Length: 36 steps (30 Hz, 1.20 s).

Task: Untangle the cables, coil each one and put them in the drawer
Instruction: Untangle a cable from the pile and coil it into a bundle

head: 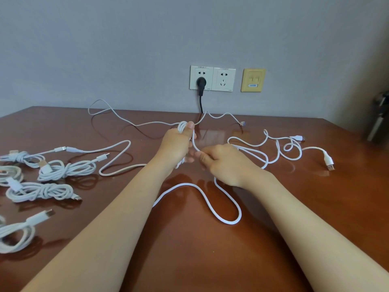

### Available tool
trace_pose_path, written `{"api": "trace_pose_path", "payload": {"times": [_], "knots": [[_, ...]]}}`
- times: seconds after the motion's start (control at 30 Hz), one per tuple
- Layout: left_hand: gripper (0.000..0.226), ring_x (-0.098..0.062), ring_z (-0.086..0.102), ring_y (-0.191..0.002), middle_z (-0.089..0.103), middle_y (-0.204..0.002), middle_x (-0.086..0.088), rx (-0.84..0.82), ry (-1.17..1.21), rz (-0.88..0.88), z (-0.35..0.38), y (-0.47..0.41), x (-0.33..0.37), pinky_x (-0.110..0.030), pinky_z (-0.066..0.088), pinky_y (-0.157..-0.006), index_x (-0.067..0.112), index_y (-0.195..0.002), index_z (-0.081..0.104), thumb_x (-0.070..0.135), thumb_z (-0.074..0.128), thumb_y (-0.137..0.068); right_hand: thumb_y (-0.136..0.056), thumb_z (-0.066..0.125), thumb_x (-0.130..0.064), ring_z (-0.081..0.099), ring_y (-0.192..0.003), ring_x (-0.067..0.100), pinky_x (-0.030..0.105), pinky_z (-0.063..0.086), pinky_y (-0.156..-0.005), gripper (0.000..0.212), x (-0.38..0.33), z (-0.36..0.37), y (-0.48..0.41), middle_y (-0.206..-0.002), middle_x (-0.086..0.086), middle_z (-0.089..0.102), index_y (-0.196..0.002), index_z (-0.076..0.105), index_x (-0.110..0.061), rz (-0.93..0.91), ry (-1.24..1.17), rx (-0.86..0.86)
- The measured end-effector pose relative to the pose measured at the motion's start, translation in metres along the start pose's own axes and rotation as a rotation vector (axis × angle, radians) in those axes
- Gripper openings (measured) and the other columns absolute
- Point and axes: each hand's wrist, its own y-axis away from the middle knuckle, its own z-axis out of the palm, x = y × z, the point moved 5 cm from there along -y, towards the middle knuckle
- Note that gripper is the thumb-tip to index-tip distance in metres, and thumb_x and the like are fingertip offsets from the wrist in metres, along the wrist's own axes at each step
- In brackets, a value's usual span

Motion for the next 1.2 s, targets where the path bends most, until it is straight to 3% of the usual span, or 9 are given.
{"api": "trace_pose_path", "payload": {"times": [0.13,0.2,0.27,0.33,0.43,0.6,0.73,1.0,1.2], "knots": [[0.041,-0.015,0.059,-0.039,0.052,-0.052,-0.007,0.014,0.406,-0.17,-0.002,-0.002,-0.005,-0.029,0.055,-0.043,0.004,-0.073,0.05,0.033,0.04,-0.099,-0.1,0.034,-0.037,0.047,-0.078,0.024,0.032,0.035,-0.068,0.04,-0.003,-0.007,-0.001,-0.063,-0.008,0.045,-0.06,0.037,-0.033,-0.024,-0.03,0.07],[0.04,-0.019,0.065,-0.056,0.059,-0.06,-0.008,-0.016,0.48,-0.197,0.0,-0.001,-0.005,-0.032,0.057,-0.053,0.004,-0.077,0.05,0.034,0.038,-0.1,-0.1,0.033,-0.037,0.05,-0.083,0.024,0.032,0.036,-0.071,0.035,-0.003,-0.004,-0.001,-0.068,-0.01,0.051,-0.066,0.039,-0.032,-0.037,-0.021,0.059],[0.04,-0.024,0.064,-0.078,0.062,-0.072,-0.012,-0.077,0.588,-0.216,0.005,0.002,-0.002,-0.036,0.054,-0.071,0.003,-0.081,0.048,0.034,0.033,-0.101,-0.1,0.032,-0.038,0.056,-0.09,0.033,0.037,0.041,-0.077,0.029,-0.002,-0.002,-0.001,-0.083,0.004,0.062,-0.074,0.043,-0.028,-0.039,-0.022,0.058],[0.043,-0.019,0.063,-0.068,0.06,-0.056,-0.007,-0.11,0.71,-0.205,0.007,0.003,0.001,-0.034,0.05,-0.077,0.004,-0.075,0.045,0.035,0.029,-0.101,-0.099,0.033,-0.039,0.056,-0.089,0.033,0.038,0.042,-0.076,0.034,-0.001,-0.005,0.0,-0.079,0.007,0.058,-0.075,0.047,-0.02,-0.024,-0.042,0.073],[0.046,-0.008,0.045,-0.034,0.039,-0.037,0.005,-0.123,0.764,-0.156,0.002,-0.001,0.005,-0.022,0.05,-0.054,0.01,-0.07,0.041,0.04,0.024,-0.101,-0.096,0.037,-0.047,0.052,-0.074,0.028,0.037,0.04,-0.068,0.051,-0.003,-0.011,0.001,-0.061,0.002,0.049,-0.072,0.054,-0.006,-0.004,-0.043,0.069],[0.044,-0.005,0.023,-0.027,0.025,-0.035,0.009,-0.038,0.741,-0.151,-0.012,-0.007,0.004,-0.012,0.026,-0.032,0.015,-0.068,0.039,0.043,0.029,-0.1,-0.088,0.05,-0.053,0.046,-0.058,0.015,0.031,0.032,-0.055,0.043,-0.002,-0.006,0.006,-0.054,-0.004,0.047,-0.065,0.049,-0.017,0.013,0.033,-0.031],[0.042,-0.004,0.02,-0.027,0.025,-0.034,0.009,0.014,0.672,-0.137,-0.022,-0.011,0.004,-0.013,0.019,-0.031,0.017,-0.066,0.037,0.042,0.031,-0.1,-0.082,0.068,-0.034,0.042,-0.052,0.008,0.027,0.034,-0.058,0.027,-0.003,-0.015,0.007,-0.052,-0.007,0.047,-0.069,0.06,-0.012,-0.039,-0.258,0.003],[0.04,-0.006,0.023,-0.027,0.03,-0.032,0.011,0.093,0.345,-0.102,-0.024,-0.011,0.002,-0.016,0.023,-0.037,0.016,-0.068,0.041,0.041,0.035,-0.1,-0.086,0.064,-0.016,0.047,-0.063,0.009,0.025,0.037,-0.065,0.024,-0.009,-0.02,0.005,-0.061,-0.006,0.057,-0.064,0.063,-0.024,-0.113,-0.451,0.029],[0.046,-0.011,0.031,-0.042,0.038,-0.053,0.004,0.047,0.157,-0.102,-0.018,-0.006,0.002,-0.022,0.03,-0.046,0.016,-0.073,0.046,0.055,0.033,-0.095,-0.086,0.065,-0.016,0.049,-0.066,0.026,0.03,0.036,-0.068,0.024,-0.011,-0.02,0.003,-0.075,0.027,0.06,-0.066,0.065,-0.029,-0.164,-0.484,0.057]]}}
